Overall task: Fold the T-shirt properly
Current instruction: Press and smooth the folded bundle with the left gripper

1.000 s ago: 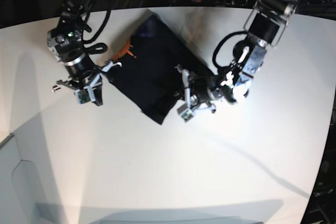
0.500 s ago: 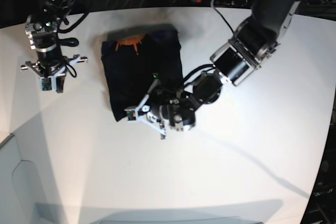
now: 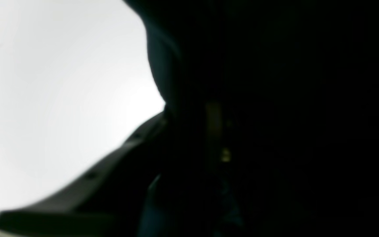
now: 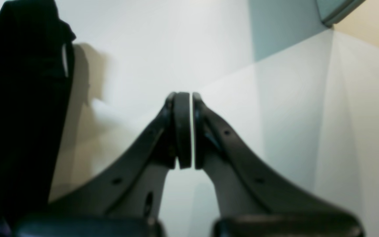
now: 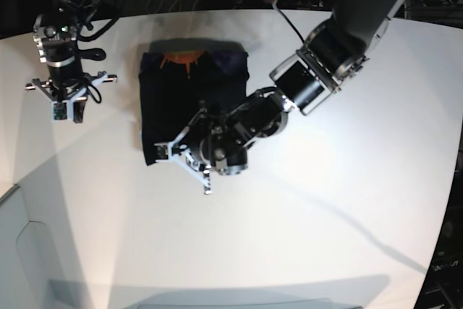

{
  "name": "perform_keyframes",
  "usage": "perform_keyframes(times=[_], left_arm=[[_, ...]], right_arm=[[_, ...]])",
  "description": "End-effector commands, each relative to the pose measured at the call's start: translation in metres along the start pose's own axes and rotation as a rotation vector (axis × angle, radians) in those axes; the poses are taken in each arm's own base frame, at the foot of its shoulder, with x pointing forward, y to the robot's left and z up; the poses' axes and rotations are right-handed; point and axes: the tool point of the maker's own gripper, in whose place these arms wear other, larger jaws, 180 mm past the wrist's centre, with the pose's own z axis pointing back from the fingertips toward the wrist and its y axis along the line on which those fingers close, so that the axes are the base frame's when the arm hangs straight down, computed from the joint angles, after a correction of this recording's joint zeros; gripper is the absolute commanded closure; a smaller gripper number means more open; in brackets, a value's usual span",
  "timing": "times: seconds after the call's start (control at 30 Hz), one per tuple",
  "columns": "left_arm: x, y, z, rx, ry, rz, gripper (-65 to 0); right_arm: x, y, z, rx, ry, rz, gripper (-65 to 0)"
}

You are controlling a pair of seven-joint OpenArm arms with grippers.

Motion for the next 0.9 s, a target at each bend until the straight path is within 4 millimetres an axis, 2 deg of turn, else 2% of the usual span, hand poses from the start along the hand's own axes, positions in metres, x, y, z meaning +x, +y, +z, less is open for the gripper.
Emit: perform_keyframes(times=[0.0, 0.07, 0.13, 0.27, 0.47, 0.6, 0.7, 0.77, 0.87], left_arm=[[-0.017, -0.005, -0.003, -0.017, 0.069, -0.019, -20.7], [-0.026, -0.004, -0.002, -0.015, 0.082, -0.012, -22.3], [-0.024, -0.002, 0.001, -0.007, 0.074, -0.018, -22.3], [-0.003, 0.004, 0.013, 0.031, 0.019, -0.055, -22.4], [0.006, 0.012, 0.025, 0.067, -0.016, -0.072, -22.4], [0.007, 0.034, 0.039, 0.116, -0.052, -0.009, -22.5], [0.0, 0.048, 0.049, 0.151, -0.037, 0.037, -22.5], [0.004, 0.058, 0.06, 0.184, -0.053, 0.049, -22.5], [0.01, 0.064, 0.071, 0.215, -0.067, 0.046, -22.5]], right_arm=[[0.014, -0.003, 0.003, -0.007, -0.053, 0.005, 0.0], [0.014, -0.002, 0.002, -0.004, -0.054, 0.006, 0.0], [0.014, -0.002, 0.002, -0.004, -0.054, 0.006, 0.0], [0.015, -0.001, 0.002, -0.003, -0.054, 0.006, 0.0], [0.014, -0.001, 0.002, -0.001, -0.052, 0.007, 0.0], [0.013, -0.001, 0.005, -0.002, -0.05, 0.012, 0.0], [0.018, -0.001, 0.007, -0.007, -0.061, 0.019, 0.0], [0.021, -0.002, 0.008, -0.011, -0.07, 0.025, 0.0], [0.022, 0.007, 0.007, 0.016, -0.072, 0.032, 0.0]])
